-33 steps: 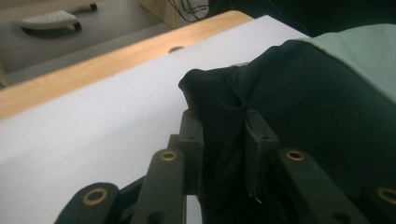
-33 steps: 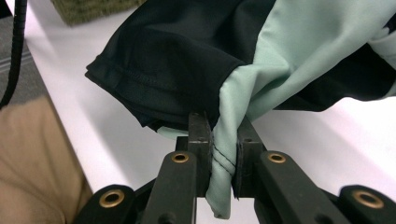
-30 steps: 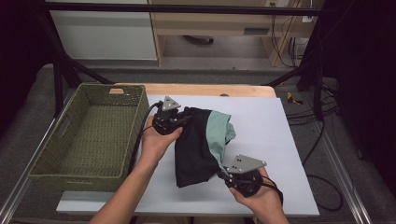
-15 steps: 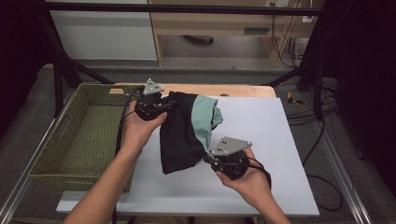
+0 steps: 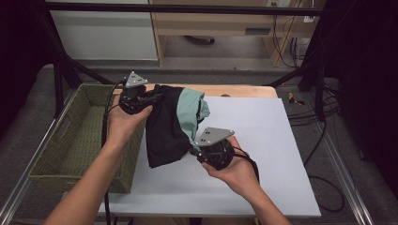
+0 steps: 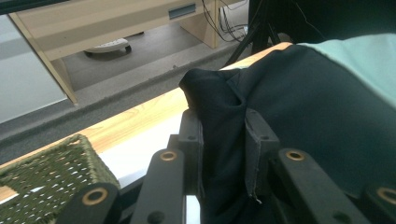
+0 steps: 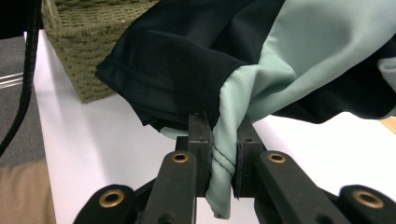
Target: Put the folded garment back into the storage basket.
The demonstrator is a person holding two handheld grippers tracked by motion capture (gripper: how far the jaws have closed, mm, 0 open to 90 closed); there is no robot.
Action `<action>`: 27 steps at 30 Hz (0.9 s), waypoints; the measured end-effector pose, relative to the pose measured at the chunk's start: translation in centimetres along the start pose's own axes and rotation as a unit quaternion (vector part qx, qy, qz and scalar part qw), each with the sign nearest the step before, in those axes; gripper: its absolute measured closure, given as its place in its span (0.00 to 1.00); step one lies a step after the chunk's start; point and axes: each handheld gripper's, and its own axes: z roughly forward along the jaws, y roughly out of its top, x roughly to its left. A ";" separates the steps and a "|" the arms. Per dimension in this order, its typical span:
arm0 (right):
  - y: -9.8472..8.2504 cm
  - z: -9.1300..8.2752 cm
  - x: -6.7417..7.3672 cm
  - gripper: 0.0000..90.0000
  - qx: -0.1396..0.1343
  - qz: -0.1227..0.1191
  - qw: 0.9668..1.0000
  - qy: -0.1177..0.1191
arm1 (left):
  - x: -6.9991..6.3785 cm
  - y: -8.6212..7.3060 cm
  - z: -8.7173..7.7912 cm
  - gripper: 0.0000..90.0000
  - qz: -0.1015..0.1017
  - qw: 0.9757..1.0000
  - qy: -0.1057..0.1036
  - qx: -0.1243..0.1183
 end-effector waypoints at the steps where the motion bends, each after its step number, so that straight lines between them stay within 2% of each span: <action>1: 0.1 0.1 0.0 0.91 -0.001 -0.002 1.000 0.001 | 0.2 0.0 -0.2 0.80 0.000 1.000 0.002 0.001; 12: 1.7 2.1 0.7 0.91 -0.001 -0.008 1.000 0.018 | 1.8 -0.2 -1.4 0.80 -0.010 1.000 0.012 0.001; 14: 1.9 2.4 0.9 0.91 -0.002 -0.007 1.000 0.019 | 2.2 -0.2 -1.6 0.80 -0.005 1.000 0.015 0.004; 19: 2.6 3.1 1.1 0.91 -0.004 -0.011 1.000 0.023 | 2.9 -0.1 -2.2 0.80 -0.008 1.000 0.019 0.001; 27: 3.3 3.4 1.3 0.91 -0.001 -0.017 1.000 0.023 | 3.3 -0.2 -2.8 0.80 -0.008 1.000 0.023 -0.001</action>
